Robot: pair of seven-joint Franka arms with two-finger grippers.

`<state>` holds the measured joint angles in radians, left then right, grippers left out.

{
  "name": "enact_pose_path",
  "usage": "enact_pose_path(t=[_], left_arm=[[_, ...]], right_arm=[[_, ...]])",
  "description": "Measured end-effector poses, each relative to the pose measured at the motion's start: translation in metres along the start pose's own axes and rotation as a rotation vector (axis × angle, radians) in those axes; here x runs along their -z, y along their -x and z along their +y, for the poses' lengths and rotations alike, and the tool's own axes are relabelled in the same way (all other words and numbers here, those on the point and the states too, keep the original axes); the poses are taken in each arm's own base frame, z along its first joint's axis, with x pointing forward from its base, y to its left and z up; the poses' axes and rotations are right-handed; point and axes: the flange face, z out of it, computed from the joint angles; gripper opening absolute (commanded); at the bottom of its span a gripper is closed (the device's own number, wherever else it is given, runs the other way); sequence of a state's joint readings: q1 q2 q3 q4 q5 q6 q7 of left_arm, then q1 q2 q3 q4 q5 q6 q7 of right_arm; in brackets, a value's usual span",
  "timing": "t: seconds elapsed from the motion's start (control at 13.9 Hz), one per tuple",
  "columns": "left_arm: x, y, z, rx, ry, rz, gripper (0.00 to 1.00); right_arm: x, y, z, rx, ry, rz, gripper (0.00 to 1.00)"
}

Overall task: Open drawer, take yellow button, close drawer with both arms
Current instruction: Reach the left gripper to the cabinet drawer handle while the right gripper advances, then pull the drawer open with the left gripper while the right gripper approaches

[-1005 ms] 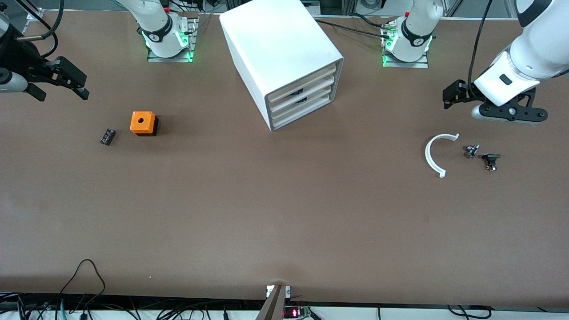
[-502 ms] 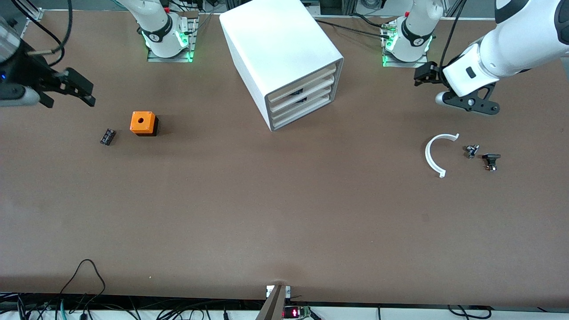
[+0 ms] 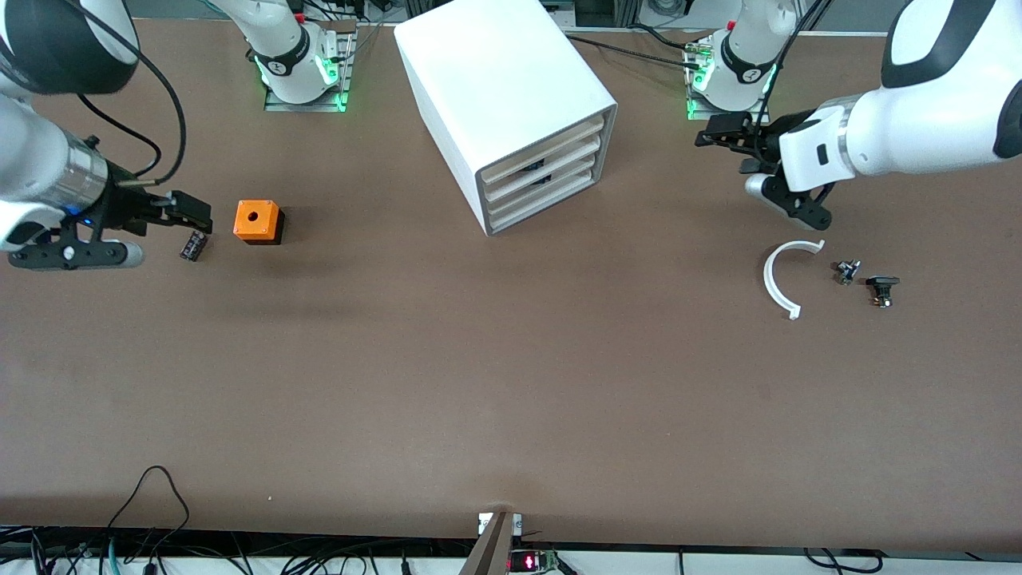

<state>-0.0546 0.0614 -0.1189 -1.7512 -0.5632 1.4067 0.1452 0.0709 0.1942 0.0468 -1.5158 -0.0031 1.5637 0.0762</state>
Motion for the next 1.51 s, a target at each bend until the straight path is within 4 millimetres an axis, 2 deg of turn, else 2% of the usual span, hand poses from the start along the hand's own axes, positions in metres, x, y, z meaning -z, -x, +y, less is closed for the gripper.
enact_pose_path(t=[0.14,0.36,0.57,0.72,0.79,0.93,1.08,1.15,1.36,1.51], left_arm=[[-0.024,-0.012,-0.007,-0.051,0.119,0.002,1.0],[-0.084,-0.03,-0.036,-0.118,0.278,0.062,1.0],[-0.156,-0.032,-0.047,-0.127,0.376,0.091,0.98],[-0.191,-0.026,-0.047,-0.158,0.454,0.111,0.91],[-0.204,-0.022,-0.05,-0.177,0.493,0.12,0.88],[-0.227,-0.015,-0.053,-0.197,0.549,0.129,0.75],[-0.245,-0.013,-0.059,-0.208,0.598,0.143,0.55],[-0.252,-0.014,-0.062,-0.211,0.62,0.149,0.49],[-0.278,-0.015,-0.057,-0.216,0.677,0.142,0.51],[-0.294,-0.013,-0.051,-0.208,0.709,0.133,0.52]], right_arm=[[-0.02,-0.01,-0.005,0.003,0.002,-0.034,1.0],[-0.042,-0.022,-0.018,-0.042,0.005,-0.052,1.0],[-0.054,-0.026,-0.045,-0.132,0.006,-0.057,1.0],[-0.056,-0.026,-0.065,-0.194,-0.014,-0.053,1.0],[-0.056,-0.026,-0.071,-0.22,-0.029,-0.049,1.0],[-0.054,-0.026,-0.081,-0.248,-0.06,-0.044,1.0],[-0.05,-0.028,-0.089,-0.258,-0.094,-0.023,1.0],[-0.048,-0.029,-0.095,-0.253,-0.106,-0.005,1.0],[-0.044,-0.031,-0.109,-0.237,-0.123,0.043,1.0],[-0.043,-0.029,-0.128,-0.243,-0.126,0.054,1.0]])
